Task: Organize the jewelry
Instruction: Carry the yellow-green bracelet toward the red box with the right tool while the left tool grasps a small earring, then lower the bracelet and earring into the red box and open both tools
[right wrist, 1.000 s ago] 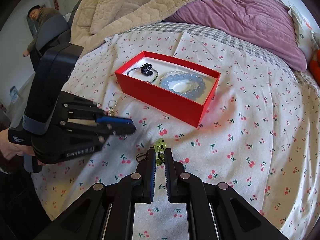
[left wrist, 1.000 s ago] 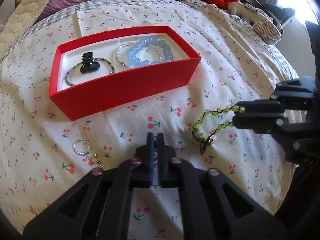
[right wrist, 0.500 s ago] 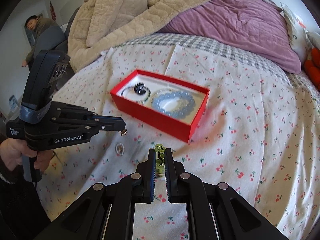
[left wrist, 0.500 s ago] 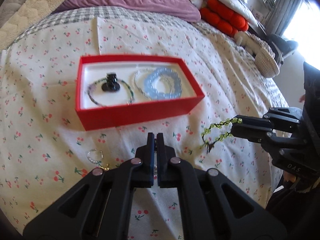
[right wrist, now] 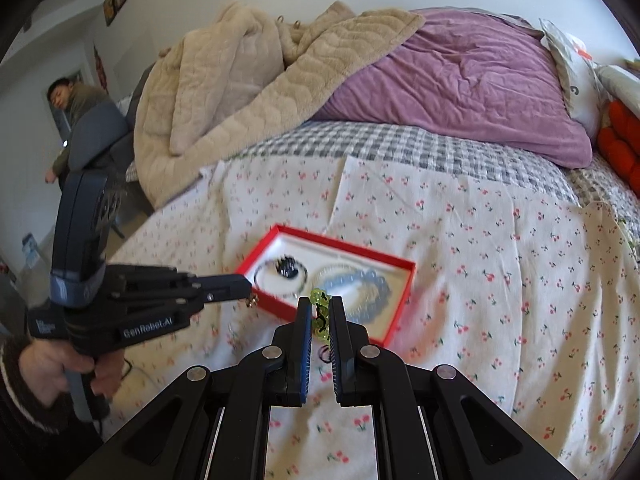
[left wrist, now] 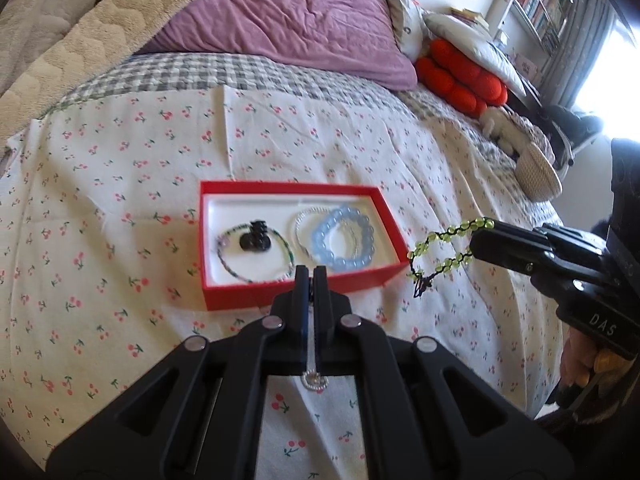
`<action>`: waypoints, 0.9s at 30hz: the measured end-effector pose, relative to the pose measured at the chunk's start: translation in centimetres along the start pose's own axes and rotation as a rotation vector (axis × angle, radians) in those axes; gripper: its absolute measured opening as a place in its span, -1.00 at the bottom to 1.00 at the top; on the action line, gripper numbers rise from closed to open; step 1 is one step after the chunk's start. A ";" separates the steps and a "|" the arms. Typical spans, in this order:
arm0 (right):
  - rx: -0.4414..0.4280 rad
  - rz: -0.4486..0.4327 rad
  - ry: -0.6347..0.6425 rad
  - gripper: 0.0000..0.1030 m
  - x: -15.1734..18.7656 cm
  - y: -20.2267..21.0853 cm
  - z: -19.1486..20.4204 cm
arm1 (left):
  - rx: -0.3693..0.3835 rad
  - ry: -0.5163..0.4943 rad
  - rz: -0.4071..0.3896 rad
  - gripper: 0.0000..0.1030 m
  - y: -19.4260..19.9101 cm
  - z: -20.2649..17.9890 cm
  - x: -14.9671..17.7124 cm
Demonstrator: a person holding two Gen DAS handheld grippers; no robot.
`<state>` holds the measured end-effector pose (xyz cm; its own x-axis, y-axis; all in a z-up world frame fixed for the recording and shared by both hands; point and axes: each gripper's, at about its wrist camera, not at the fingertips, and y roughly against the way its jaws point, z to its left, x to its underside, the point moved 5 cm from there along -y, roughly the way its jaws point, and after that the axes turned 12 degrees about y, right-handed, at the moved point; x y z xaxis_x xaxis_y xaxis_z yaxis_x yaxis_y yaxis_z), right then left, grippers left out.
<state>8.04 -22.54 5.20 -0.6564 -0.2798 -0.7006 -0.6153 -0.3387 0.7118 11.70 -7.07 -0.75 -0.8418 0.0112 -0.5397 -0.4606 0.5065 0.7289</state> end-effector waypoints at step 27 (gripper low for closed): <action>0.023 0.025 -0.181 -0.84 -1.7 -6.5 -2.7 | -0.067 0.101 0.025 -0.95 -5.2 1.9 -1.8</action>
<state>14.29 -22.28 1.64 -0.7379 -0.1207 -0.6640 -0.6067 -0.3125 0.7309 16.16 -8.12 -4.38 -0.8758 -0.0657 -0.4783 -0.4540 0.4488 0.7697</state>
